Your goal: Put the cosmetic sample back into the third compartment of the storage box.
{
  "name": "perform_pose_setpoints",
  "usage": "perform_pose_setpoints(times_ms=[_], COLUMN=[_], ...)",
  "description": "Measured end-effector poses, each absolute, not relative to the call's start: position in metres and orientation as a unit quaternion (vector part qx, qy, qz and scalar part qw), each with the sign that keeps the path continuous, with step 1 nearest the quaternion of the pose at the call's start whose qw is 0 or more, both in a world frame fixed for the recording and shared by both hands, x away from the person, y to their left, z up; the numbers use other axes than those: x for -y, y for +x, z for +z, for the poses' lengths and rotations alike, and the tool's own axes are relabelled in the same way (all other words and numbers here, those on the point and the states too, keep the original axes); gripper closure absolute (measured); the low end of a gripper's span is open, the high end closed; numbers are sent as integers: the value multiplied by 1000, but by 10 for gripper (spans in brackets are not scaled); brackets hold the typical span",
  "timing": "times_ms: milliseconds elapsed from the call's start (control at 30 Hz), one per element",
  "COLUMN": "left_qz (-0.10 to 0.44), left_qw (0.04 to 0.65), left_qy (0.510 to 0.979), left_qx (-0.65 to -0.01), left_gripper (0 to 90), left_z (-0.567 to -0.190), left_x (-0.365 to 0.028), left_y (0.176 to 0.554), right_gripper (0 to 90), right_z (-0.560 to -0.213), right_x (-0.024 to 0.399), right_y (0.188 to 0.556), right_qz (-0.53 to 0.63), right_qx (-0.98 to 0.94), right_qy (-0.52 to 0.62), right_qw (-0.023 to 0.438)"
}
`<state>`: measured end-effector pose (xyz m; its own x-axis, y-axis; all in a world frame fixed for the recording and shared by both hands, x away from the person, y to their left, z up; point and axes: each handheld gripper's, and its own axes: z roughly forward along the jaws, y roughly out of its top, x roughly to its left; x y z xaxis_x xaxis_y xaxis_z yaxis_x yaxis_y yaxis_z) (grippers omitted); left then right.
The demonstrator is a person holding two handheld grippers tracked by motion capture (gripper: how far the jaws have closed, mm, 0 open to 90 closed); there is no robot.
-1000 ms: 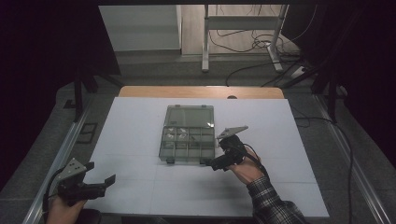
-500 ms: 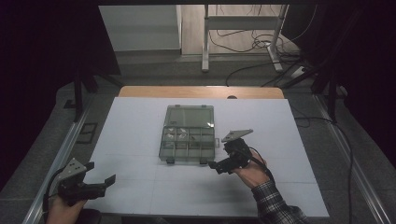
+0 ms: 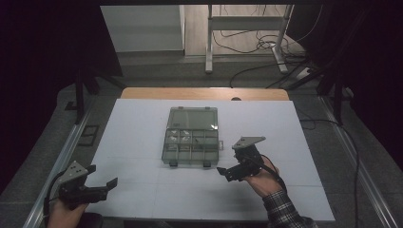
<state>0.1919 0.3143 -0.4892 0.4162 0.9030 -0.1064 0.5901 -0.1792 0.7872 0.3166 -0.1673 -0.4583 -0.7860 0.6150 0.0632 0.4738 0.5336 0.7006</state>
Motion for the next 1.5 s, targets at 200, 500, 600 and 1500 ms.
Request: perform_pose_setpoints(times_ms=[200,500,600,1500], left_qz=[197,197,197,198], left_qw=[397,396,396,394], left_qy=[742,742,742,744], left_qx=[-503,-503,-503,-502], left_gripper=[33,33,33,33], left_z=[-489,-489,-489,-489], left_x=[-314,-314,-314,-314], left_y=[192,192,192,192], right_gripper=[18,17,16,14], right_z=[-457,-457,-457,-459], right_x=[173,181,183,212], right_y=[308,299,297,279], right_qz=[367,373,375,381], right_qx=[-869,-866,-864,-850], right_qy=[313,315,317,338], right_qw=[107,113,116,133])
